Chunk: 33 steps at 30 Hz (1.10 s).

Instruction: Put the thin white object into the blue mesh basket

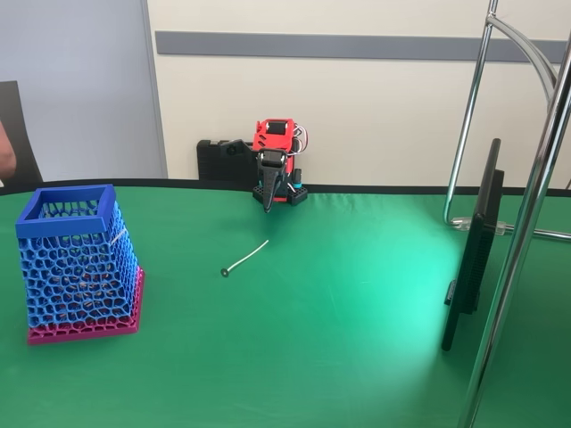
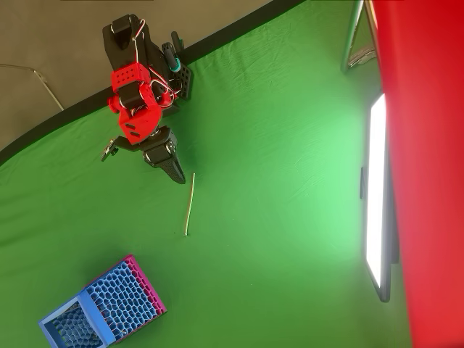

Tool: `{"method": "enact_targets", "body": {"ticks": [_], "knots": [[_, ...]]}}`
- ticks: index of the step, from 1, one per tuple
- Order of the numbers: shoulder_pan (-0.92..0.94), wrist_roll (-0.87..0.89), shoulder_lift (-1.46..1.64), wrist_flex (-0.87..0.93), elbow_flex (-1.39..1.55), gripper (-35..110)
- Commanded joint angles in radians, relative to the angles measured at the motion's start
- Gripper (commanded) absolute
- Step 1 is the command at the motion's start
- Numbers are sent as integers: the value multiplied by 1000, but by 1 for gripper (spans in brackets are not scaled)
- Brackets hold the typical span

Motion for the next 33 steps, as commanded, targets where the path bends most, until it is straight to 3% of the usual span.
{"method": "enact_targets", "body": {"ticks": [1, 33], "knots": [[-3, 3, 9, 3, 8, 1], [-15, -2, 9, 3, 8, 1]]}}
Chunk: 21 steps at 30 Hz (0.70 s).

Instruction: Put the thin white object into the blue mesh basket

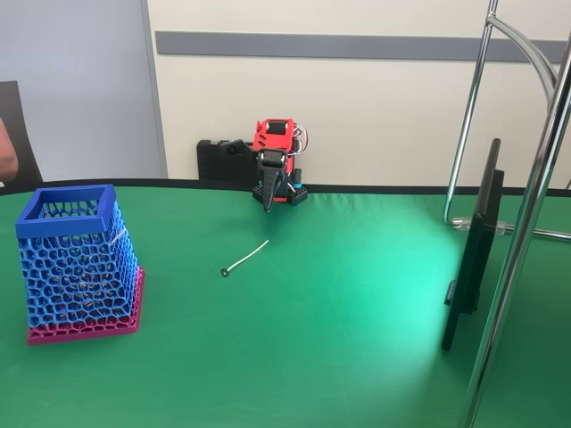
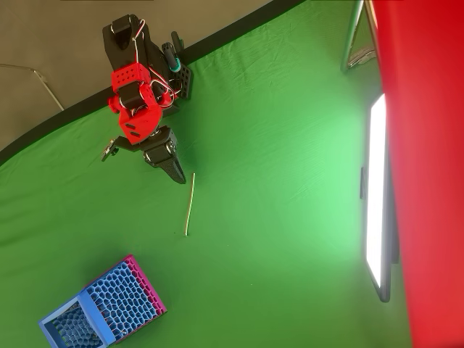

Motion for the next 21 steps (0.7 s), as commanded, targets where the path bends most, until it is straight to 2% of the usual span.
{"method": "enact_targets", "body": {"ticks": [1, 10, 21], "knots": [[-11, 2, 8, 6, 6, 1], [-20, -18, -77, 31, -84, 1], [48, -123, -422, -143, -267, 1]]}}
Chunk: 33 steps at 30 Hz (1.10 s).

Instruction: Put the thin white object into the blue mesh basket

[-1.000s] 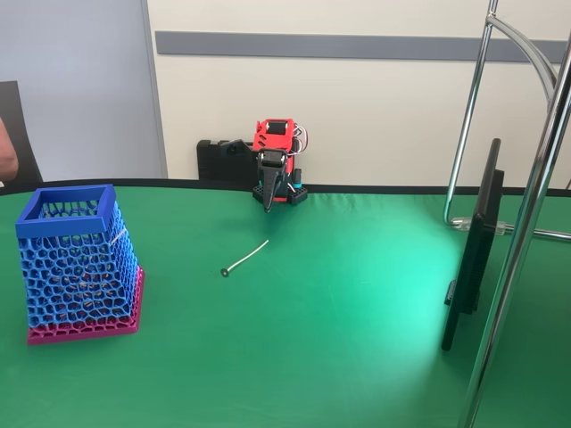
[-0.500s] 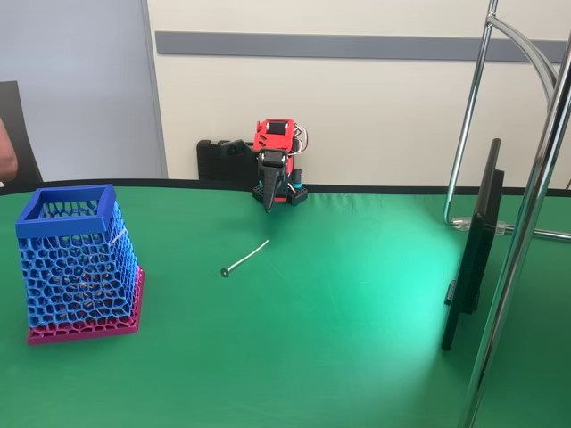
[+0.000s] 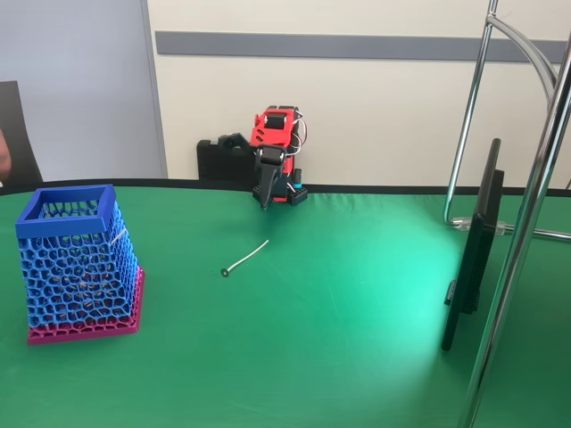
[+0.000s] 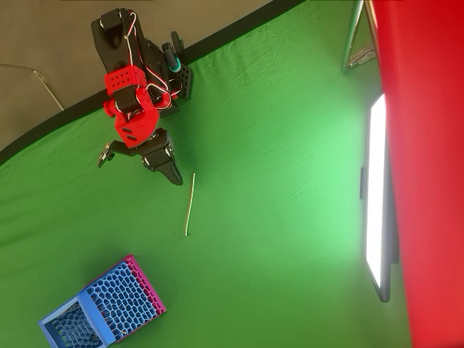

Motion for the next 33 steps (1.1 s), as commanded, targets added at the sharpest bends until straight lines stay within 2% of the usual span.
{"method": "enact_targets", "body": {"ticks": [1, 13, 23, 30, 33], "knots": [[20, -25, -83, -43, -98, 1], [43, -178, -436, -29, -426, 1], [55, -414, -759, 14, -687, 1], [91, -565, -996, 109, -902, 5], [104, -663, -1065, 189, -963, 11]]}}
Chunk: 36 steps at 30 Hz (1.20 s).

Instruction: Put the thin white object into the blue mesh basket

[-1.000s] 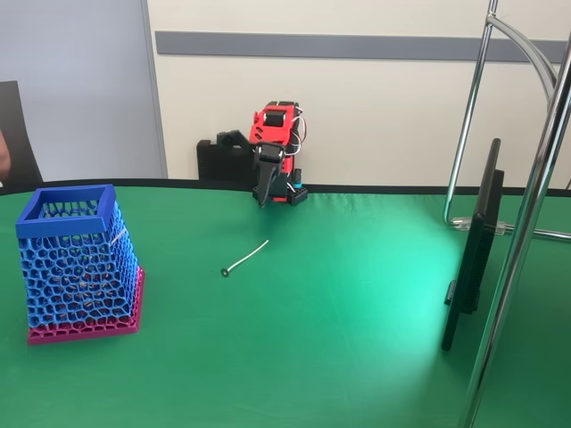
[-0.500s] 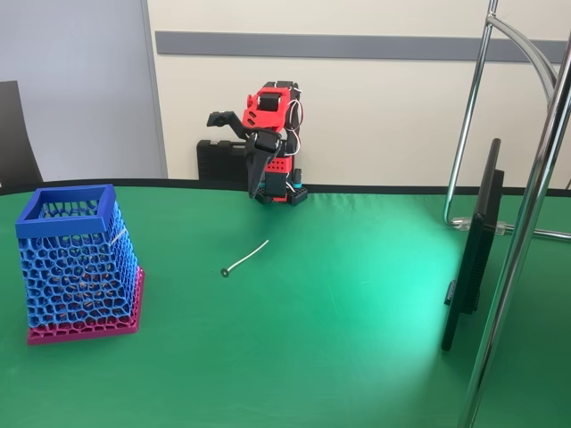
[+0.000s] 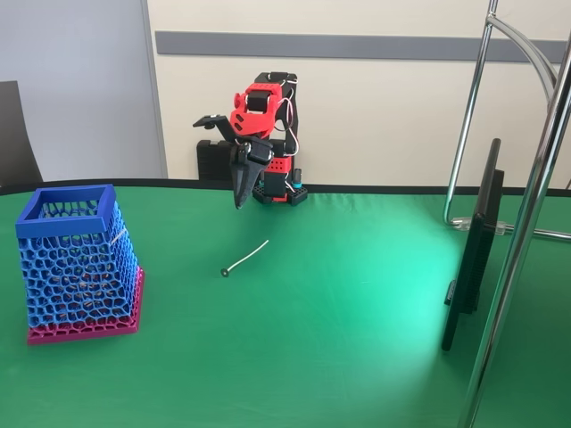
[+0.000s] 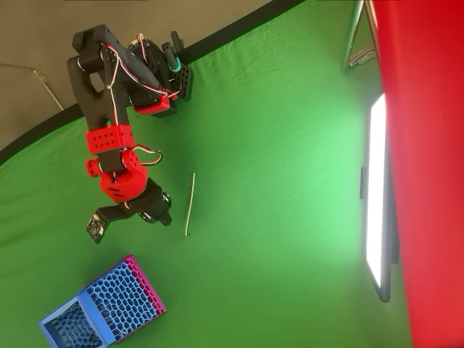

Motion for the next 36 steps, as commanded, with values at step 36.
{"method": "enact_targets", "body": {"ticks": [36], "knots": [[51, -548, -652, 140, -515, 12]]}}
